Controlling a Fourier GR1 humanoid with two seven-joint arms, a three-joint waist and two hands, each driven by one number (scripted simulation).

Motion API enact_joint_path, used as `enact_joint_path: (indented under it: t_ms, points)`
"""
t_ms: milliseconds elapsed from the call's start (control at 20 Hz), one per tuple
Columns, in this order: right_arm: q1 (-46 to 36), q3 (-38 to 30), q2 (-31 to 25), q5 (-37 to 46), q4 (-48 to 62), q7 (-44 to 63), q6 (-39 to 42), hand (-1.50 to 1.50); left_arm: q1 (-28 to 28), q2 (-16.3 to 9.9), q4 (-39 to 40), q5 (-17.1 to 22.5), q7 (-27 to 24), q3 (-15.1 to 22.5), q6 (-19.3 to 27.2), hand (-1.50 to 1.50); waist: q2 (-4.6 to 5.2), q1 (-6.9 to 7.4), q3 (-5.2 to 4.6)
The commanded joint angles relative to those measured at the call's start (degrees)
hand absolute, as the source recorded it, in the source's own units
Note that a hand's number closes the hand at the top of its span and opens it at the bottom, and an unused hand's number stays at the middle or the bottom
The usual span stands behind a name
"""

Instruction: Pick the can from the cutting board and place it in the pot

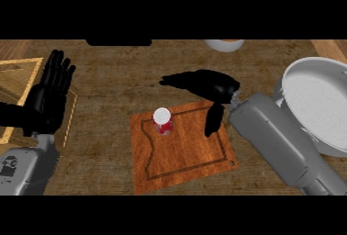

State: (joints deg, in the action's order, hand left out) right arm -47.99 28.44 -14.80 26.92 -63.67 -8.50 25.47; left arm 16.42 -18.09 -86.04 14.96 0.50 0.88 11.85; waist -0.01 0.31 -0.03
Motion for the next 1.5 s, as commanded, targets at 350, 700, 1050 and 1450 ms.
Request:
enact_joint_path:
  t_ms: [350, 700, 1050, 1450]
  points:
    - [8.11, 0.20, 4.85, 8.64, -3.17, -2.46, -1.34, -1.50, -1.20, 2.13, 0.96, -2.72, -2.23, -2.15, -1.22, 0.00, -0.03, -0.46, 0.02]
    - [5.56, -2.02, 10.84, 14.55, 1.85, -2.04, -3.84, -1.50, 4.47, 4.39, 4.01, -4.18, 0.88, -2.21, -0.60, 0.00, 0.05, -0.33, 0.03]
    - [5.38, -1.80, 14.66, 21.14, 10.52, -1.70, -8.66, -1.50, -1.92, 4.17, -3.51, -5.16, 1.71, -2.45, -2.23, 0.00, 0.05, 0.09, 0.03]
    - [2.04, 1.92, 14.78, 16.30, 23.40, -7.14, -17.94, -1.50, 2.67, 4.58, -0.54, -5.20, 3.00, -3.53, -3.52, 0.00, 0.25, 0.71, 0.04]
